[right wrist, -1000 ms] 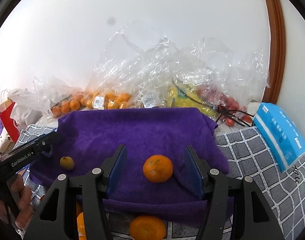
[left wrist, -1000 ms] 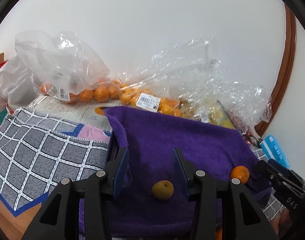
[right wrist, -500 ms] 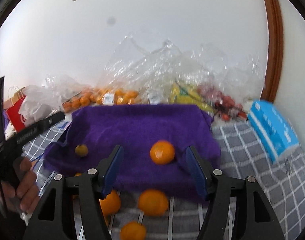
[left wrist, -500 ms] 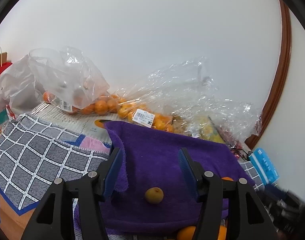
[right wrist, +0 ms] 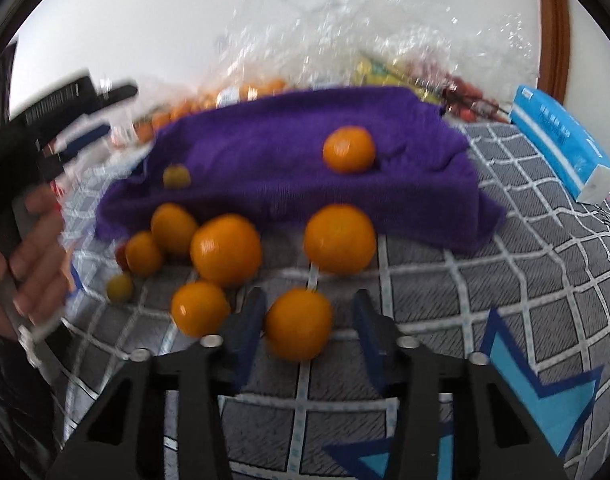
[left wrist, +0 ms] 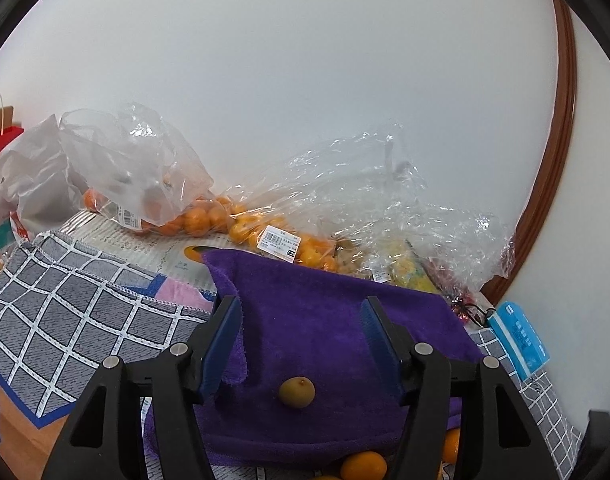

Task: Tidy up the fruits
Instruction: 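Grasp another orange with the right gripper while the left grasps another yellow-green fruit, then lift and carry the orange in the right gripper toward the towel while the left carries its fruit, then lower the orange onto the towel and open the right gripper while the left holds its fruit above, then open the left gripper to drop the yellow-green fruit onto the towel, then raise both grippers off the towel toward the loose oranges beside it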

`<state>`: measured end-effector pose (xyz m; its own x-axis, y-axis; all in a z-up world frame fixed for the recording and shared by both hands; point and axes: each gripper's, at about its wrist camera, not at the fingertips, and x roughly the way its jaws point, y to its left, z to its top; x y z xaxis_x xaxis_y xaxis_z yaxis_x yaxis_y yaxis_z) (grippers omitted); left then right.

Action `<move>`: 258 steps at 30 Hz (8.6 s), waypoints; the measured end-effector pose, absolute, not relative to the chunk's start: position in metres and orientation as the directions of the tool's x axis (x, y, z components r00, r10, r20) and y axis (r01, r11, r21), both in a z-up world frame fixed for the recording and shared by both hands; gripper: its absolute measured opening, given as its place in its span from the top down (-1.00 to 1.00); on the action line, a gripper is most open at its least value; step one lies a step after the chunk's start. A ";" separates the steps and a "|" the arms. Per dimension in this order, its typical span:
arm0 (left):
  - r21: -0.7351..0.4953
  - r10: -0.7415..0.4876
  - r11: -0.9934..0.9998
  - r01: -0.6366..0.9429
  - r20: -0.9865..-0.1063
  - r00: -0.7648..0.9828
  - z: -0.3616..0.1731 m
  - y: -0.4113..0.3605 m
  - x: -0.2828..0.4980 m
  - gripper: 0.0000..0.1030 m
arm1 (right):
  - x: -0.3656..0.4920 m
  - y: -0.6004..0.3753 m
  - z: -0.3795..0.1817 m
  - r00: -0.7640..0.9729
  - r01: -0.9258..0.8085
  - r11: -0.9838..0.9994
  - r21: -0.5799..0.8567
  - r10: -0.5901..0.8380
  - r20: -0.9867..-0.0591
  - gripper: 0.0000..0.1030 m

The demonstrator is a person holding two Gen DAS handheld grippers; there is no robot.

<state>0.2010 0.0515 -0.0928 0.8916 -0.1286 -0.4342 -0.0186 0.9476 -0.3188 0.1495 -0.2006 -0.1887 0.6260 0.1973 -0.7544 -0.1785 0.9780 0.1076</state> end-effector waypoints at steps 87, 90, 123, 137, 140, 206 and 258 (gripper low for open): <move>-0.211 -0.307 0.951 0.224 -0.588 0.748 -0.131 0.021 0.097 0.56 | 0.086 -0.245 -0.171 0.768 -0.096 0.989 0.115 0.147 -0.623 0.37; -0.137 -0.213 0.977 0.163 -0.602 0.769 -0.128 0.017 0.095 0.56 | 0.085 -0.245 -0.159 0.774 -0.120 0.982 0.143 0.182 -0.606 0.37; -0.251 -0.173 0.967 0.040 -0.538 0.825 -0.052 0.029 0.187 0.56 | 0.194 -0.241 -0.064 0.864 -0.172 0.981 0.086 0.192 -0.466 0.37; -0.268 -0.126 0.963 -0.043 -0.583 0.803 -0.115 0.048 0.221 0.56 | 0.234 -0.261 -0.123 0.811 -0.126 0.986 0.113 0.168 -0.561 0.37; -0.260 -0.111 0.964 -0.054 -0.577 0.809 -0.117 0.051 0.221 0.56 | 0.234 -0.262 -0.126 0.815 -0.127 0.986 0.108 0.166 -0.555 0.37; -0.292 -0.165 0.956 -0.029 -0.617 0.769 -0.140 0.052 0.239 0.55 | 0.245 -0.246 -0.156 0.791 -0.149 0.985 0.087 0.172 -0.588 0.18; -0.379 -0.208 0.925 0.014 -0.476 0.854 -0.089 0.056 0.200 0.22 | 0.112 -0.234 -0.123 0.802 -0.152 0.980 0.124 0.196 -0.565 0.15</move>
